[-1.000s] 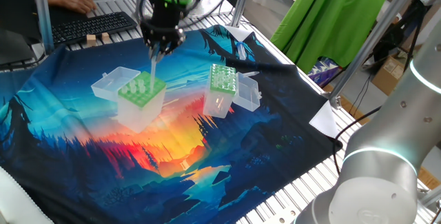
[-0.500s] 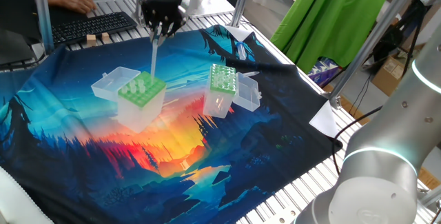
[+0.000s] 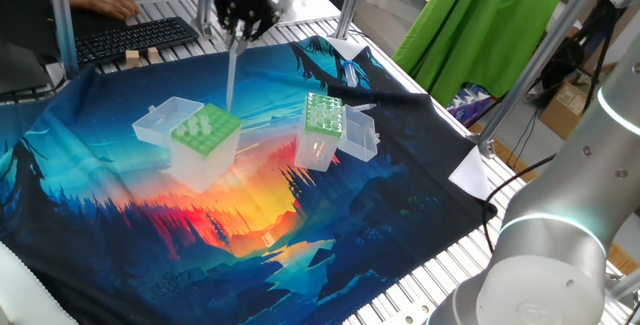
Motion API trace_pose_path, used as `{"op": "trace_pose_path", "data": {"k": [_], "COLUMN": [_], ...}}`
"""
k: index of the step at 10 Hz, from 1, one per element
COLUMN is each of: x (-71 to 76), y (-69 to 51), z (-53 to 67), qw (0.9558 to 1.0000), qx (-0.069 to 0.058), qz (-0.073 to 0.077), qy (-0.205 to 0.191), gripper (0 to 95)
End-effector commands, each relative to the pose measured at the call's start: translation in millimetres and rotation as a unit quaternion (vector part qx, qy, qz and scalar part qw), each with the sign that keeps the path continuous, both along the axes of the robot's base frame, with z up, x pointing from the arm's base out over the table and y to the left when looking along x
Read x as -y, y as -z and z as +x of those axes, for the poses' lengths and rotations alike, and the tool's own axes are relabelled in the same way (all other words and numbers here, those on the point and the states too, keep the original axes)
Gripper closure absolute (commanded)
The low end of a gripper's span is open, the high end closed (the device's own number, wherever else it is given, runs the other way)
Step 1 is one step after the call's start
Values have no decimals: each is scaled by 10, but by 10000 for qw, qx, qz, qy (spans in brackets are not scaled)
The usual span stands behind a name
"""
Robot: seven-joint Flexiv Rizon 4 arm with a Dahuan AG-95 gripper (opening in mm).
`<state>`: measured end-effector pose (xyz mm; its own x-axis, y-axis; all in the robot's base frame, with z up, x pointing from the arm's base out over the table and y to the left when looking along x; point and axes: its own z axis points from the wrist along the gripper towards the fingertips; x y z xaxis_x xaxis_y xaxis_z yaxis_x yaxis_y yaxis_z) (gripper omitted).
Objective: Transfer all large pipette tips from one holder to another
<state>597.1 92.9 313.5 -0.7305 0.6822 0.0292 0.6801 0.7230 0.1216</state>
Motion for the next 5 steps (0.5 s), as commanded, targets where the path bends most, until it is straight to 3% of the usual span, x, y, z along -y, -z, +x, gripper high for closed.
{"op": "trace_pose_path", "data": {"k": [1, 3, 5], "x": [255, 469, 557], "y": [22, 84, 121], "z": [193, 326, 431], "qw": [9995, 9982, 9964], "qx": [12, 47, 67], "qz": [-26, -51, -156], "qy": [-318, -594, -835], "gripper": [950, 950, 950]}}
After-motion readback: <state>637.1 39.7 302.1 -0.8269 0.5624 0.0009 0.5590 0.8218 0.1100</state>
